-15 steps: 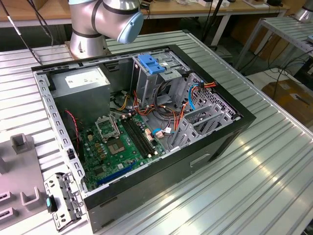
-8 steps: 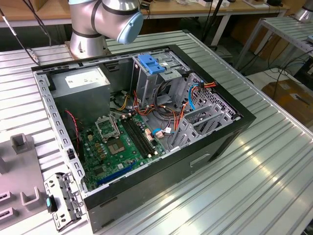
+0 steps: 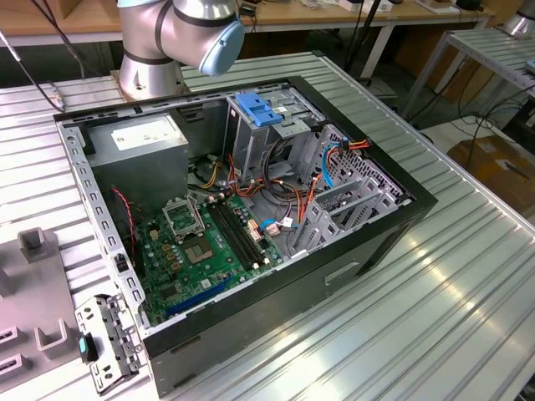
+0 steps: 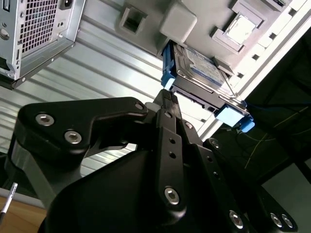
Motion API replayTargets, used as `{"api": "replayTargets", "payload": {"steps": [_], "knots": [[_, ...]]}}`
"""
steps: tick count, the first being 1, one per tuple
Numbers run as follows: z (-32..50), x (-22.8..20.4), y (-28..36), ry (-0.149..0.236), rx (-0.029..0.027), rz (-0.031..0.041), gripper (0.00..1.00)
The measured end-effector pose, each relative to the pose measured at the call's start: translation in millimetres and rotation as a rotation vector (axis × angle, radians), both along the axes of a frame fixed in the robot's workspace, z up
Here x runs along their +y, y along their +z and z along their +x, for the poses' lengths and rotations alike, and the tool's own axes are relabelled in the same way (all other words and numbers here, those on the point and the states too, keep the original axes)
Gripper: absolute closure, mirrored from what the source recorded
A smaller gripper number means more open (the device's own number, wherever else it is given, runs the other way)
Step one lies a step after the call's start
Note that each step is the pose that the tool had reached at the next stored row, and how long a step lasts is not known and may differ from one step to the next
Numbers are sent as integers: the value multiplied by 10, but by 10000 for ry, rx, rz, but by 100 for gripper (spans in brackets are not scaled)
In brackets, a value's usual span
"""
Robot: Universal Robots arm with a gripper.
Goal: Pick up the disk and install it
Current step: 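Reach for the disk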
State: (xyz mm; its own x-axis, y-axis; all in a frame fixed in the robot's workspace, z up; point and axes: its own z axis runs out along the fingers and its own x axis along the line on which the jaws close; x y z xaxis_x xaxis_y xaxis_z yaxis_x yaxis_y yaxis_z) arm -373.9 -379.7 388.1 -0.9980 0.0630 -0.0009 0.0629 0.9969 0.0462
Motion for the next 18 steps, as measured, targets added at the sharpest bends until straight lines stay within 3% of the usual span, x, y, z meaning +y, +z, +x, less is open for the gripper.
{"api": "replayTargets", "payload": {"steps": [10, 17, 18], "knots": [[-181, 0, -1, 0, 5, 0, 89], [-339, 0, -2, -1, 10, 0, 89], [-394, 0, -2, 0, 11, 0, 89]]}}
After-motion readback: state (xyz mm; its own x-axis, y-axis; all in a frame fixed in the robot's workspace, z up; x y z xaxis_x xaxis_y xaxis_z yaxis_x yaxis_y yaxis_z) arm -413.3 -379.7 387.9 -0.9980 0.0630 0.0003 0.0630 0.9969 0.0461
